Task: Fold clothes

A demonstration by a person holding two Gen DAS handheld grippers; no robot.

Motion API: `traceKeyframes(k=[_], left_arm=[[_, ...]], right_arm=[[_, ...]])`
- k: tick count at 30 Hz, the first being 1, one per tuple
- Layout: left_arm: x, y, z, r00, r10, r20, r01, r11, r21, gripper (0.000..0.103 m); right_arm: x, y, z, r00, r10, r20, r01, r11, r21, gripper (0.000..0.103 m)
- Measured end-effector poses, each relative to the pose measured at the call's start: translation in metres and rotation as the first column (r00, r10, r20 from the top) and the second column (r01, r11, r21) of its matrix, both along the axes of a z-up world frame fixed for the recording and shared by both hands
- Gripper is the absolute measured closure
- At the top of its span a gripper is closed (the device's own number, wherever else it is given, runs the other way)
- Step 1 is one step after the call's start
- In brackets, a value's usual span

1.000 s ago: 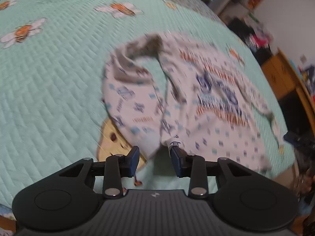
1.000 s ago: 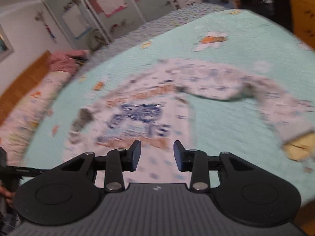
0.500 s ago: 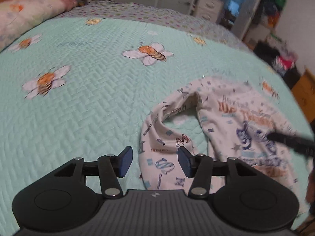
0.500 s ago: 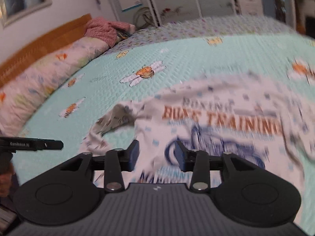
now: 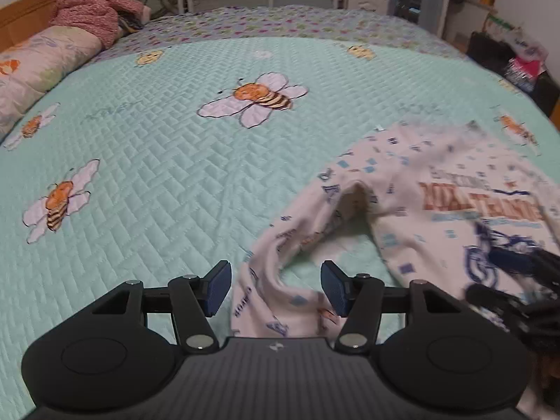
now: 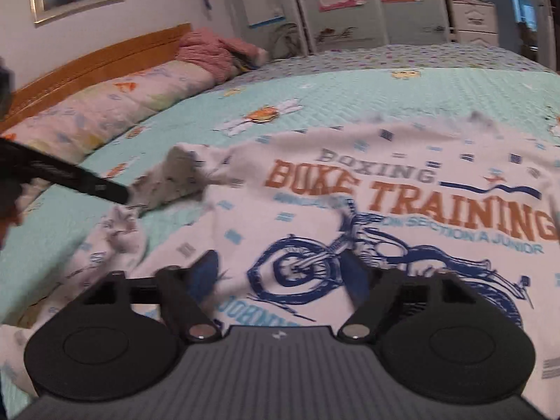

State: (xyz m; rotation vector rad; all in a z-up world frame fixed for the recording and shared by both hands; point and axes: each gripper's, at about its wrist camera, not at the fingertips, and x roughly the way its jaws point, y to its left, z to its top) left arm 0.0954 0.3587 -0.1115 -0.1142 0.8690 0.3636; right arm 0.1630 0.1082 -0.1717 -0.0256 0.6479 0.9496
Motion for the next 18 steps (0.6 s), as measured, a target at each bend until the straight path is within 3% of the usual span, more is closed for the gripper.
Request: traceKeyframes(k=[6, 11, 18], left_arm=[[0.02, -0.004, -0.012, 0.999, -0.006, -0.034, 0.009, 0.996, 0.086, 0.041], [0.039, 0.004, -0.032, 0.997, -0.006, -0.072, 0.013, 0.996, 0.094, 0.041], [0.052, 0.005, -0.035, 0.998, -0.022, -0.064, 0.03, 0.991, 0.129, 0.041]], right_arm=[[-0.002, 0.009, 0.001, 1.0, 0.014, 0.024, -0.013, 0.999, -0.029, 0.018], [0.005, 0.0, -0.001, 1.0, 0.013, -0.027, -0.011, 0.999, 0.041, 0.018], [0.015, -0.012, -0.005, 0.994, 0.012, -0.106, 0.003, 0.99, 0.139, 0.018]])
